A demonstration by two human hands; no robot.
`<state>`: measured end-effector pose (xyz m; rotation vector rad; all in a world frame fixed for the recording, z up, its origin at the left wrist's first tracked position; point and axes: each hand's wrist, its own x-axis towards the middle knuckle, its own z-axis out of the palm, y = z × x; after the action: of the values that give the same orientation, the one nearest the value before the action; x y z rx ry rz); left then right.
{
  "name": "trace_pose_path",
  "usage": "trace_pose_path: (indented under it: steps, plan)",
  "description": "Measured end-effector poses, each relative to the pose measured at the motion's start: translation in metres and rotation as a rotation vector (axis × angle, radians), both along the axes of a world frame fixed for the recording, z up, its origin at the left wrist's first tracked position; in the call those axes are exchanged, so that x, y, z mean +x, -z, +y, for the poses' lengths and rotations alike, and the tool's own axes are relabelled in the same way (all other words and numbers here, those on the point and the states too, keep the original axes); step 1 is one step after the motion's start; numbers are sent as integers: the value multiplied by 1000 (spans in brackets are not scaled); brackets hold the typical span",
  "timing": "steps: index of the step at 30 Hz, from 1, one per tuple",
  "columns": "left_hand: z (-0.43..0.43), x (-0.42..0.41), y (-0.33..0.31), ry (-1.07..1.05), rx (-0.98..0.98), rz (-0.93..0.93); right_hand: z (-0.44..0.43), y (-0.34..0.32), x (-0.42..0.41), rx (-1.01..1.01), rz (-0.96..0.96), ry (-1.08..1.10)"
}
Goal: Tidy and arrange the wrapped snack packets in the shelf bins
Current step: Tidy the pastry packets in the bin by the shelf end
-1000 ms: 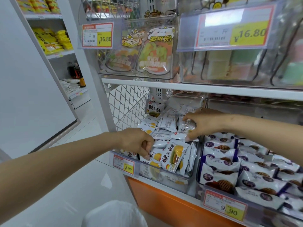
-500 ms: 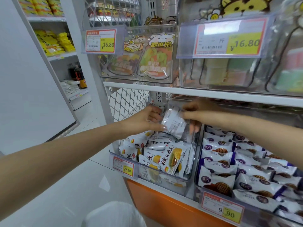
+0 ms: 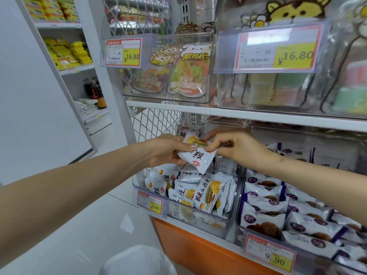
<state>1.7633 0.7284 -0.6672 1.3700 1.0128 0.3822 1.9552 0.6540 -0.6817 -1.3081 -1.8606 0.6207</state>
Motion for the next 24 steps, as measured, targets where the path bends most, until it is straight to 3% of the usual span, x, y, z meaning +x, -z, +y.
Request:
trace_pose_path:
  steps: [4,9,13,20,24]
  plan:
    - [13,-21,-9,143,460,281,-3,8,6,12,-106,-24]
    - [21,-44,-16,506,938,759,-4,24,21,42,-230,46]
    - [21,-50,-5,708,923,951,-5,35,22,50,-266,55]
    - [20,-52,25,854,966,1214,-6,35,21,15,-303,63]
    - [25,-50,25,793,936,1164,-5,36,22,12,-305,70]
